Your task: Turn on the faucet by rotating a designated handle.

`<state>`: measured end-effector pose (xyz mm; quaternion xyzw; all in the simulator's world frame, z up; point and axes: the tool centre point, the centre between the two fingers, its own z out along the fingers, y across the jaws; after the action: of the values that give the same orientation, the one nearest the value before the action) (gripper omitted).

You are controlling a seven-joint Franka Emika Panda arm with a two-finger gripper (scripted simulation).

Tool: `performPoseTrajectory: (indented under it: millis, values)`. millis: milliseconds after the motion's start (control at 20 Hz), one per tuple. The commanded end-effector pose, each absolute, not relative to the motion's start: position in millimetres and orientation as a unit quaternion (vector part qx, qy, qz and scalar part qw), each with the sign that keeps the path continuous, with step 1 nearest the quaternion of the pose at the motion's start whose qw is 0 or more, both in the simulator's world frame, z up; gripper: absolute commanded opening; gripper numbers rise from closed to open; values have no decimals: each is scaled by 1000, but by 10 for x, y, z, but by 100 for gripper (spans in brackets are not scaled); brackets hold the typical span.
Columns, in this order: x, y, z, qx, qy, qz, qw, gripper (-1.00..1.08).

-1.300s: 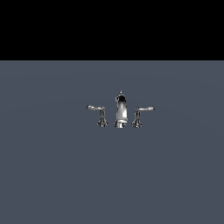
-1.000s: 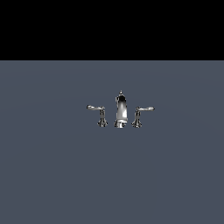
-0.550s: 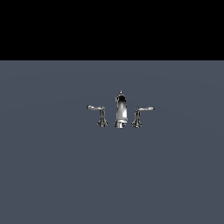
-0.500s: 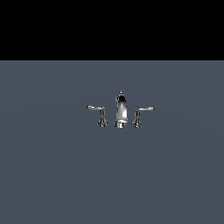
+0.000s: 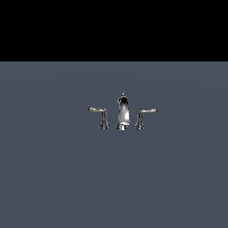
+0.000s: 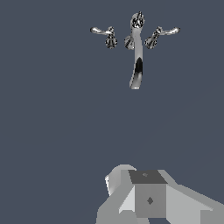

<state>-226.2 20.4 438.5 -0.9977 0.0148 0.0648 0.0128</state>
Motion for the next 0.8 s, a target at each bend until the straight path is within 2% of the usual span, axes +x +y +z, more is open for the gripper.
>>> performPoseTrajectory:
  millis: [0, 750]
  values:
    - [-2151, 243, 4342, -997, 32, 68, 23, -100]
    - [-1120, 578, 3750, -965, 222, 107, 87, -100]
